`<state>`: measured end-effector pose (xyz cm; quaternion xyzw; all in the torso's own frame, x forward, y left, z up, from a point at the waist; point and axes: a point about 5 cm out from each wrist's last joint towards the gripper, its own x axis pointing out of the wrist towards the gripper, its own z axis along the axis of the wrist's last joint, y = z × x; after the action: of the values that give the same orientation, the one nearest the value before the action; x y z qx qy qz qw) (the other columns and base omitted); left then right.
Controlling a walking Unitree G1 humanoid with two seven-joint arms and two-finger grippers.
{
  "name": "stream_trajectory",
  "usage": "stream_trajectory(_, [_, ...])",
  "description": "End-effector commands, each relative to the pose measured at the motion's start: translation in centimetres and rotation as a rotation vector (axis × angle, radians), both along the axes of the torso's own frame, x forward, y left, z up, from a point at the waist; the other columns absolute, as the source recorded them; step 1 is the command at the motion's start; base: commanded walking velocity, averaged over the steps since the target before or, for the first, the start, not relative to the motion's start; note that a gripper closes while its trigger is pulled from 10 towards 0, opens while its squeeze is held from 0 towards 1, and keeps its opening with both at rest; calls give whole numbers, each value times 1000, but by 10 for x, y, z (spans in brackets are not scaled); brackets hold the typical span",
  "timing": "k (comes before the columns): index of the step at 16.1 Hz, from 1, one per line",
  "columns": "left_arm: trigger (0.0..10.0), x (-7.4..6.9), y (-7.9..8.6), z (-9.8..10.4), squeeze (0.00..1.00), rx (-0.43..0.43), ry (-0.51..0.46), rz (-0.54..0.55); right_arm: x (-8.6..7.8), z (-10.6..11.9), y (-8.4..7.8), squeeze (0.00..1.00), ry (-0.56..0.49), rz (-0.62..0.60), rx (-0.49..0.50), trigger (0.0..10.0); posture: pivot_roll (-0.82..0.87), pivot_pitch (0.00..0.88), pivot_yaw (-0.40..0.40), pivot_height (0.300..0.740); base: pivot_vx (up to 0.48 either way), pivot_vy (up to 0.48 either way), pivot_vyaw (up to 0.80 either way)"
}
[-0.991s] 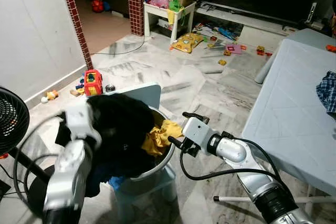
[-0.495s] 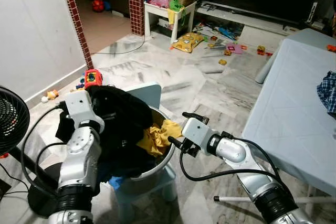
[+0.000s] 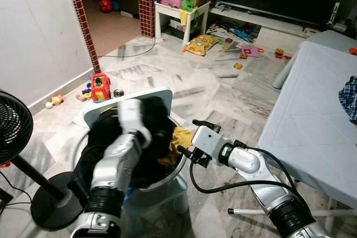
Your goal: Hang hanger
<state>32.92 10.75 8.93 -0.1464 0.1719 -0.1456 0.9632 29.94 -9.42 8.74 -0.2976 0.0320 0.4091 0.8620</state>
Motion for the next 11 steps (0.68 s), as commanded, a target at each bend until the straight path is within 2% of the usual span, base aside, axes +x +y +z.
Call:
stream_trajectory(1, [0,-1,2,-4,0,38,30,-10,-1,3,0,0,-18,1,-2,10000,-107,9,-13,740,0,0,0])
stream_trajectory(2, [0,-4,5,-5,0,36,39,-6,-2,2,-1,0,-16,0,-2,10000,-106,10,-14,740,0,0,0])
stream_trajectory(3, [2235,-9,9,-5,0,41,46,-6,-2,2,-2,0,-13,-1,-3,10000,-99,13,-16,740,0,0,0])
stream_trajectory(4, [10000,-13,13,-7,0,50,60,2,-2,1,-1,0,-10,2,-4,10000,-96,14,-17,740,0,0,0])
stream_trajectory(5, [10000,-16,17,-8,71,59,70,8,-2,1,0,0,-10,4,-3,10000,-96,14,-17,740,0,0,0])
stream_trajectory(6, [10000,-19,21,-10,1000,81,79,14,-2,1,1,0,-10,6,-2,10000,-94,15,-18,740,0,0,0])
stream_trajectory(8, [10000,-30,31,-10,1000,144,75,10,-1,2,1,0,-13,6,-4,10000,-94,16,-17,740,0,0,0])
stream_trajectory(11, [10000,-44,44,-4,1000,280,20,-21,-1,1,-1,0,-12,2,-7,10000,-84,21,-19,740,0,0,0])
